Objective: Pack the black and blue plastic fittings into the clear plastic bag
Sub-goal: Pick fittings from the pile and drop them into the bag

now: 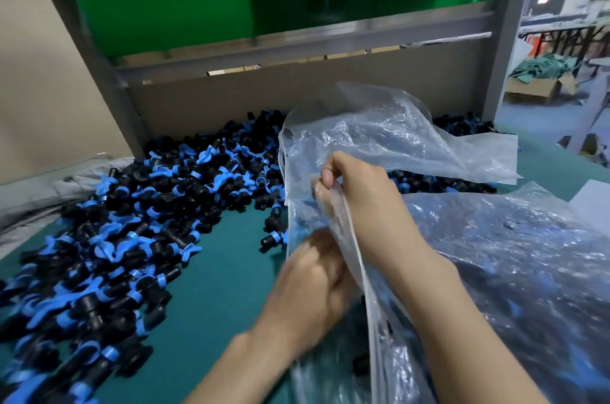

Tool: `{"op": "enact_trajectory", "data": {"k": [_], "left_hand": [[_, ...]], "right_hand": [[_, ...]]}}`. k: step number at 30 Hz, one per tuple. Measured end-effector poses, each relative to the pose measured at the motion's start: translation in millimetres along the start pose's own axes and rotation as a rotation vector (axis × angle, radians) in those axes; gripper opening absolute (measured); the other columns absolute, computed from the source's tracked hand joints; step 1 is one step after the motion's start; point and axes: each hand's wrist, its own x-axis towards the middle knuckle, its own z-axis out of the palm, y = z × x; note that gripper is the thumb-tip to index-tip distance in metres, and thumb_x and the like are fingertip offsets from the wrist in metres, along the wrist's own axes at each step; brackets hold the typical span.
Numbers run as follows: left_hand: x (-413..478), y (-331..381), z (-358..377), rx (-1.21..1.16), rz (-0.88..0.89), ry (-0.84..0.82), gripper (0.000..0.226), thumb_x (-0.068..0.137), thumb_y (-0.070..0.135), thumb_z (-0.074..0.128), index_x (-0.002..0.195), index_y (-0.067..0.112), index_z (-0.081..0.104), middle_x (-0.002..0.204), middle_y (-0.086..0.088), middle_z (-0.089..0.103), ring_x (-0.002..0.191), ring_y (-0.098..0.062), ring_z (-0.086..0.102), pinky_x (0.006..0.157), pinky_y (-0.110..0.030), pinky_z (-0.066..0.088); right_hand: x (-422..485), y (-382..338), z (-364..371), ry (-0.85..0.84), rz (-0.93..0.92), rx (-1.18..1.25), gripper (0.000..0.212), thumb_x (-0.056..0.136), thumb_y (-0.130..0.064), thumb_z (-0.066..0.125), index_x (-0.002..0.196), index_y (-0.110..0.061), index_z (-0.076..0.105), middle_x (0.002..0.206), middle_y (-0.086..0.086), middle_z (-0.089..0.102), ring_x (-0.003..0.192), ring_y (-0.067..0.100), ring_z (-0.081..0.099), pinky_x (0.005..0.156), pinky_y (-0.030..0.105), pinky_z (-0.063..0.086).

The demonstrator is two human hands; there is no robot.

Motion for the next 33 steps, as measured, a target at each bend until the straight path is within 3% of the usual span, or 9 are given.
{"op": "enact_trajectory", "data": {"k": [2, 5, 10, 14, 17, 19, 23, 28, 33], "left_hand": [[-20.3, -38.4, -43.5, 0.122, -0.046, 0.164, 0.030, 0.102, 0.033, 0.040, 0.103, 0.016, 0.065, 0.105, 0.010, 0.062, 0.104, -0.009, 0.057, 0.093, -0.025, 0.044], [-34.5, -70.5, -61.1, 0.111, -0.356, 0.269, 0.022, 0.102, 0.035, 0.038, 0.105, 0.036, 0.060, 0.104, 0.027, 0.057, 0.108, 0.001, 0.051, 0.093, -0.023, 0.041], [-22.2, -113.3, -54.6, 0.324, -0.714, 0.145, 0.046, 0.097, 0.049, 0.045, 0.137, 0.027, 0.043, 0.129, 0.008, 0.051, 0.122, -0.015, 0.043, 0.103, -0.036, 0.036], [-14.6, -123.8, -48.0, 0.473, -0.643, 0.072, 0.034, 0.098, 0.050, 0.044, 0.125, 0.032, 0.053, 0.119, 0.011, 0.055, 0.116, -0.016, 0.045, 0.092, -0.032, 0.030], [-14.7, -123.8, -52.6, 0.353, -0.711, 0.139, 0.023, 0.098, 0.047, 0.042, 0.108, 0.032, 0.057, 0.102, 0.010, 0.061, 0.101, -0.019, 0.050, 0.085, -0.035, 0.038], [-16.1, -120.2, -57.2, 0.103, -0.808, 0.263, 0.026, 0.097, 0.049, 0.040, 0.093, 0.029, 0.056, 0.084, 0.003, 0.063, 0.082, -0.021, 0.055, 0.069, -0.037, 0.045], [-16.8, -108.9, -67.0, -0.186, -0.891, 0.498, 0.038, 0.094, 0.041, 0.044, 0.077, 0.008, 0.051, 0.066, 0.000, 0.059, 0.051, -0.010, 0.040, 0.052, -0.030, 0.031], [-15.4, -101.9, -73.8, -0.340, -0.868, 0.553, 0.043, 0.091, 0.032, 0.046, 0.063, 0.008, 0.024, 0.060, -0.007, 0.026, 0.059, -0.020, 0.021, 0.054, -0.032, 0.016], [-15.3, -100.5, -74.7, -0.383, -0.879, 0.562, 0.045, 0.092, 0.033, 0.045, 0.058, 0.021, 0.020, 0.056, -0.002, 0.021, 0.061, -0.023, 0.019, 0.054, -0.032, 0.014]], "right_hand": [[-0.2, 3.0, 3.2, -0.027, 0.010, -0.008, 0.023, 0.091, -0.015, 0.055, 0.078, -0.026, 0.041, 0.073, -0.005, 0.059, 0.067, 0.026, 0.055, 0.065, 0.042, 0.051], [-3.4, 7.3, 8.9, -0.072, 0.023, -0.018, 0.020, 0.094, -0.020, 0.054, 0.079, -0.025, 0.042, 0.078, -0.006, 0.063, 0.070, 0.026, 0.058, 0.068, 0.043, 0.052], [-7.0, 15.8, 15.4, -0.115, 0.052, -0.068, 0.018, 0.094, -0.023, 0.053, 0.080, -0.024, 0.042, 0.076, -0.011, 0.061, 0.070, 0.024, 0.056, 0.065, 0.036, 0.046], [-6.5, 18.4, 18.0, -0.129, 0.055, -0.093, 0.020, 0.096, -0.027, 0.053, 0.080, -0.025, 0.040, 0.075, -0.006, 0.061, 0.069, 0.026, 0.053, 0.064, 0.037, 0.044], [-7.6, 19.3, 18.9, -0.132, 0.064, -0.085, 0.021, 0.095, -0.025, 0.053, 0.079, -0.025, 0.041, 0.074, -0.004, 0.063, 0.069, 0.026, 0.054, 0.063, 0.036, 0.043], [-8.1, 18.7, 18.5, -0.140, 0.067, -0.068, 0.021, 0.095, -0.028, 0.053, 0.078, -0.025, 0.041, 0.076, -0.004, 0.064, 0.070, 0.026, 0.055, 0.063, 0.036, 0.041], [-8.3, 16.8, 17.9, -0.144, 0.062, -0.063, 0.022, 0.095, -0.029, 0.054, 0.077, -0.025, 0.041, 0.074, -0.003, 0.063, 0.069, 0.026, 0.054, 0.065, 0.038, 0.044], [-7.5, 18.4, 18.7, -0.150, 0.055, -0.068, 0.024, 0.097, -0.032, 0.055, 0.078, -0.025, 0.042, 0.071, -0.002, 0.060, 0.067, 0.025, 0.051, 0.063, 0.037, 0.042], [-7.1, 21.1, 19.3, -0.158, 0.048, -0.104, 0.025, 0.098, -0.027, 0.054, 0.077, -0.026, 0.040, 0.072, -0.001, 0.059, 0.068, 0.029, 0.051, 0.064, 0.039, 0.043]]}}
